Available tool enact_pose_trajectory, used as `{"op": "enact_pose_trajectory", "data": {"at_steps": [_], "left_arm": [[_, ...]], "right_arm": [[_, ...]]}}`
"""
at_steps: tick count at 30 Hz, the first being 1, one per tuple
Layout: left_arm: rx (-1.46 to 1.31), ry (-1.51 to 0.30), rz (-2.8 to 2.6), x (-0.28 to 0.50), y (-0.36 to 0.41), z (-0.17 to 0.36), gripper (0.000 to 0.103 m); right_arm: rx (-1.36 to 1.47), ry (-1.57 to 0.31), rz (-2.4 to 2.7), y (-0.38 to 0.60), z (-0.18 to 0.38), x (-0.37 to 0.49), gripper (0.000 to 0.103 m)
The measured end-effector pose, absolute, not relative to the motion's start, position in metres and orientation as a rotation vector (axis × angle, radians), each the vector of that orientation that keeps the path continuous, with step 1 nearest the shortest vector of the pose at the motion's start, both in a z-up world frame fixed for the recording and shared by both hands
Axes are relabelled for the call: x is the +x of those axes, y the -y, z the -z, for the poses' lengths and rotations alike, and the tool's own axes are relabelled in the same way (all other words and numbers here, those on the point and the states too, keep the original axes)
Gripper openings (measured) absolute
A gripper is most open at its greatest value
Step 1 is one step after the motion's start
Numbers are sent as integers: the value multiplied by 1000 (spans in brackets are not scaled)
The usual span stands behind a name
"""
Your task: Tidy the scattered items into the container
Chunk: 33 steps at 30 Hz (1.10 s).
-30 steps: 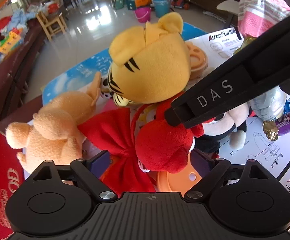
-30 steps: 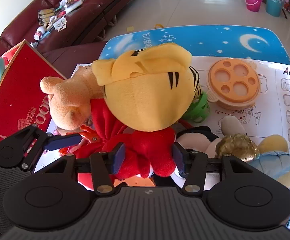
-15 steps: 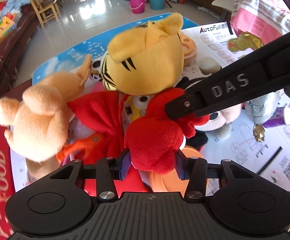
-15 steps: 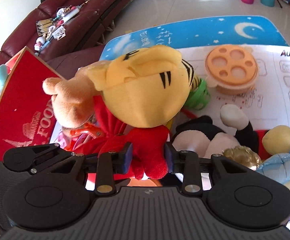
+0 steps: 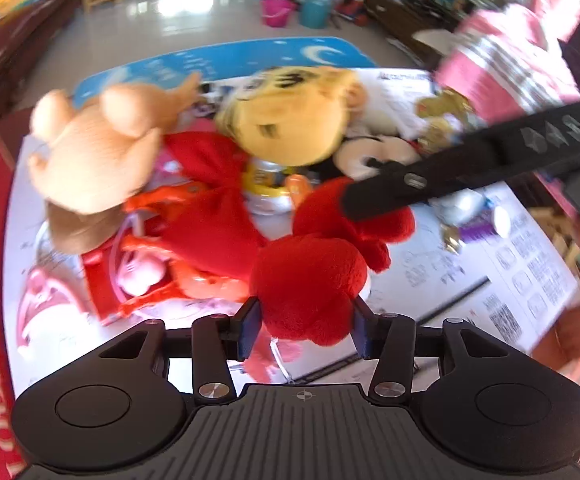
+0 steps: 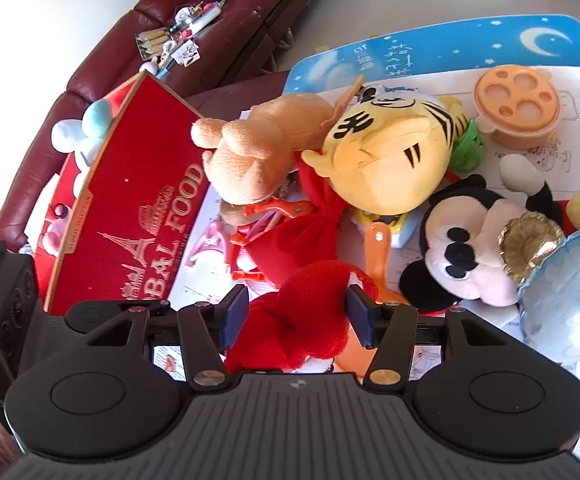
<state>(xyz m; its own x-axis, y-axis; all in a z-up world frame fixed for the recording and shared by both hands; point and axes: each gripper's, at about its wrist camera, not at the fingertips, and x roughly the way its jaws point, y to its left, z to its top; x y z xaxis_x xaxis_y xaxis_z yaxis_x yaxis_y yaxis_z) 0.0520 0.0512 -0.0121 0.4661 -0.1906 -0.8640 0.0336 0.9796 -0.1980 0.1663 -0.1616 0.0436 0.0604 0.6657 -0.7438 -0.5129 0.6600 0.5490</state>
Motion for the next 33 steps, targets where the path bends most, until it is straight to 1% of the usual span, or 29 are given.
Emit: {"op": "enact_pose_trajectory", "data": {"at_steps": [3, 4, 6, 7, 8, 10, 15, 17, 26, 30, 33], "left_arm": [[-251, -1086, 64, 53, -65, 13, 57], [-271, -1084, 37, 57, -70, 14, 56], [-310, -1082, -3, 62, -79, 17, 62], [-332, -1080, -9, 65, -82, 17, 61], [-341, -1078, -18, 68, -84, 18, 57], [-338, -1064, -37, 70, -87, 16, 57], [-287, -1028, -68, 72, -88, 10, 64], [-265, -1026, -80, 72, -89, 11, 68], [-254, -1005, -96, 72, -102, 11, 68], [-230, -1001, -83, 72, -98, 12, 68], [-209, -1001, -74, 72, -95, 13, 71]], "right_arm": [[154, -1217, -883, 160, -42, 163, 60], [155, -1220, -878, 160, -41, 161, 60], [148, -1225, -865, 160, -39, 160, 60], [140, -1223, -854, 161, -38, 161, 60], [136, -1224, -844, 162, -36, 161, 60], [136, -1227, -825, 164, -33, 163, 60], [140, -1230, -785, 168, -27, 169, 60], [143, -1231, -780, 168, -26, 171, 60], [131, -1229, -796, 146, -25, 180, 60], [93, -1174, -831, 125, -37, 183, 60], [25, -1120, -849, 108, -41, 185, 60]]}}
